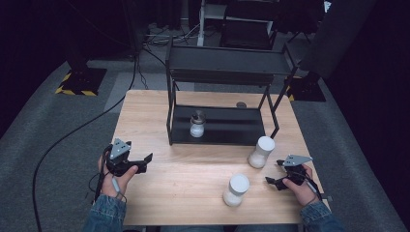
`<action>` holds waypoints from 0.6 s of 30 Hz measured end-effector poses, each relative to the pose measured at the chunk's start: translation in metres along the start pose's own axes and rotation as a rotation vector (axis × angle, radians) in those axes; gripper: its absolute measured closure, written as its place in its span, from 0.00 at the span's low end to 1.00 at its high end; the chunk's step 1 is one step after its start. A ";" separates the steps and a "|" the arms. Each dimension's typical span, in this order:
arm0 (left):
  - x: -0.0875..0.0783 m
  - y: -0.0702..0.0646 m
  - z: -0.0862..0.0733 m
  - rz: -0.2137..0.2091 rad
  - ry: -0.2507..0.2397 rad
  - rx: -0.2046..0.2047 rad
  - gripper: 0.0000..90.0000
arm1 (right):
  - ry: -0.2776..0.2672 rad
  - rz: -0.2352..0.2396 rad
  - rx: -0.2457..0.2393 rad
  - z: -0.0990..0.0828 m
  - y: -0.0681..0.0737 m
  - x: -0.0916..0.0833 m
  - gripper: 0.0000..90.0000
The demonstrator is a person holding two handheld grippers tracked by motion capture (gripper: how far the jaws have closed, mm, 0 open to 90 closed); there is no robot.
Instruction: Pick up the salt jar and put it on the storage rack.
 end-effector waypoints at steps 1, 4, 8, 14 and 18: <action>0.000 0.000 -0.001 -0.003 0.003 -0.006 0.06 | 0.000 0.000 0.000 0.000 0.000 0.000 0.05; 0.001 0.001 -0.004 -0.003 0.017 -0.014 0.07 | 0.000 0.000 0.000 0.000 0.000 0.000 0.05; 0.000 0.001 -0.009 0.003 0.031 -0.018 0.07 | 0.000 0.001 0.000 0.000 0.000 0.000 0.05; 0.000 0.002 -0.017 0.008 0.045 -0.029 0.07 | 0.000 0.001 0.000 0.000 0.000 0.000 0.05; 0.001 0.002 -0.022 0.009 0.056 -0.034 0.07 | 0.000 0.001 0.000 0.000 0.000 0.000 0.05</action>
Point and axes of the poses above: each handheld gripper's, and its own axes: x roughly forward along the jaws, z roughly out of its top, y roughly to its left, the point moved 1 cm from there along x, roughly forward along the jaws, and after that the axes turned 13 degrees about z, right-handed, at the moved point
